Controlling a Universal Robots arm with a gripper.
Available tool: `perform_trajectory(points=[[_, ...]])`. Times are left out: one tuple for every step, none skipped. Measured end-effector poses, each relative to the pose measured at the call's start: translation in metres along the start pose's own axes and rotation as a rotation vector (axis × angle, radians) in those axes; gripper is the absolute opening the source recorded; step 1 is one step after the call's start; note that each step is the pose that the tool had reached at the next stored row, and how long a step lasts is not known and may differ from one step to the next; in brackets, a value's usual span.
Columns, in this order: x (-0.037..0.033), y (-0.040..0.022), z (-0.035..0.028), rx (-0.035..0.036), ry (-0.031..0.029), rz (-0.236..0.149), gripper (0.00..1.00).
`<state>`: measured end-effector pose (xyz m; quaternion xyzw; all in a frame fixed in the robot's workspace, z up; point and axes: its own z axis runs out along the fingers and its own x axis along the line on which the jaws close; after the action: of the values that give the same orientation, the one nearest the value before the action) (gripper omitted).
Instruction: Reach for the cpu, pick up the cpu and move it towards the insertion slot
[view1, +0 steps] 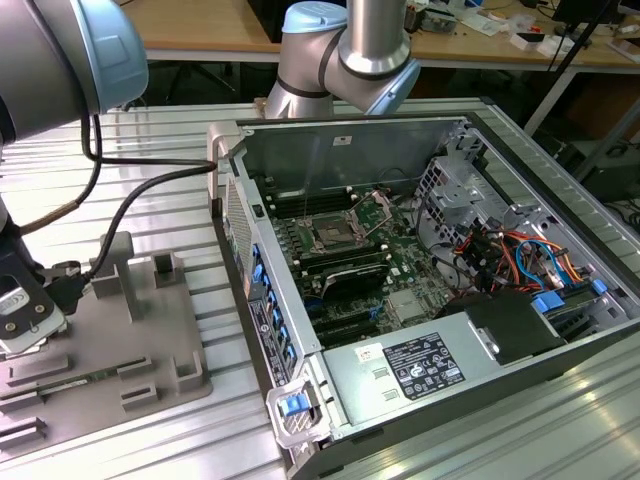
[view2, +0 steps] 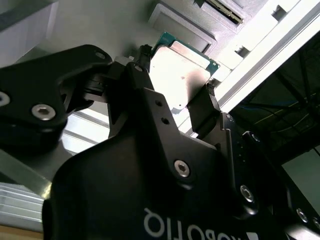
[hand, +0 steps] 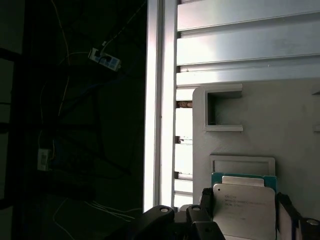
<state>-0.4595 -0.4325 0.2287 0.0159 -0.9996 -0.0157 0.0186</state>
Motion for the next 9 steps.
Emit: perform_trajectory(points=[[0.0,0.0,-0.0006,0.0,0.0001,0.0,0.55],[0.0,0.0,-0.0008,0.0,0.0,0.0,0.55],[0.0,0.0,-0.0011,0.0,0.0,0.0,0.55],[0.0,0.0001,-0.0014,0.0,0.0,0.0,0.55],[0.0001,0.0001,-0.0017,0.0,0.0,0.0,0.55],[0.0001,0.0001,-0.0021,0.0,0.0,0.0,0.55],[0.0001,0.0001,-0.0024,0.0,0.0001,0.0,0.55],[0.0001,0.0001,-0.003,0.0,0.0001,0.0,0.55],[0.0001,0.0001,-0.0034,0.0,0.0,0.0,0.55]])
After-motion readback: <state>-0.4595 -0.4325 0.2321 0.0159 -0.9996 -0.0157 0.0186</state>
